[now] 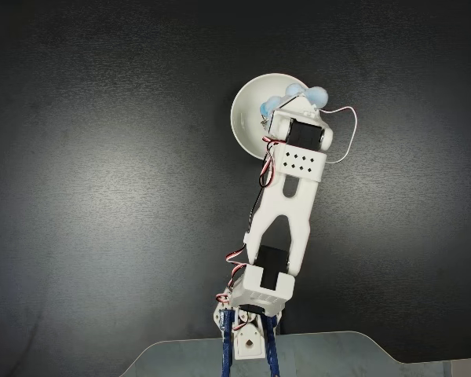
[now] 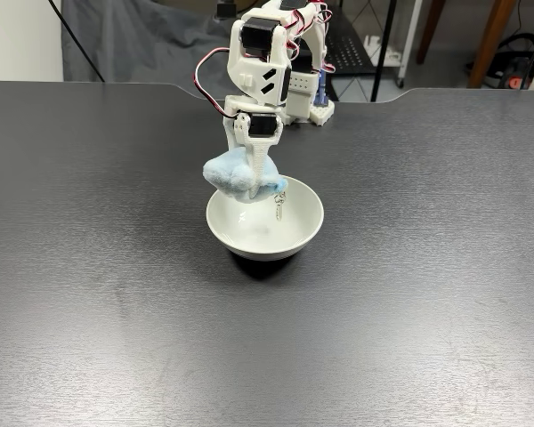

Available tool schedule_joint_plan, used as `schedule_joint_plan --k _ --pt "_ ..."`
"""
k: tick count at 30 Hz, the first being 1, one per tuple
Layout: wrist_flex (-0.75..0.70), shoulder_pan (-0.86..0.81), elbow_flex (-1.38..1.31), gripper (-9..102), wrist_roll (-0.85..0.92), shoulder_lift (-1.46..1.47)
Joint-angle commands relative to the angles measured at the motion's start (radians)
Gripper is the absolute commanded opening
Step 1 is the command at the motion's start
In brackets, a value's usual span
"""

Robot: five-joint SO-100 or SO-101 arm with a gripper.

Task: Grasp a skyblue doll and put it in the white bowl.

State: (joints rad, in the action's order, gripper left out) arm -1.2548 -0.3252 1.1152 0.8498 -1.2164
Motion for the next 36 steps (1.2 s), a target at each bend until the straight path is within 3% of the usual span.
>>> schedule_joint_plan --k 1,10,14,25,28,36 --pt "0.006 0.034 -0.012 6 0.006 -0.052" --pt "0.006 0.034 -0.012 45 -0.006 -0.052" --pt "0.006 0.034 -0.014 57 -0.006 -0.052" --pt "0.011 0.023 -0.037 58 -0.006 -0.061" --pt "0.009 0.028 -0.091 58 -0.031 -0.183" --pt "0.003 0.135 -0.354 58 -0.422 -0.541"
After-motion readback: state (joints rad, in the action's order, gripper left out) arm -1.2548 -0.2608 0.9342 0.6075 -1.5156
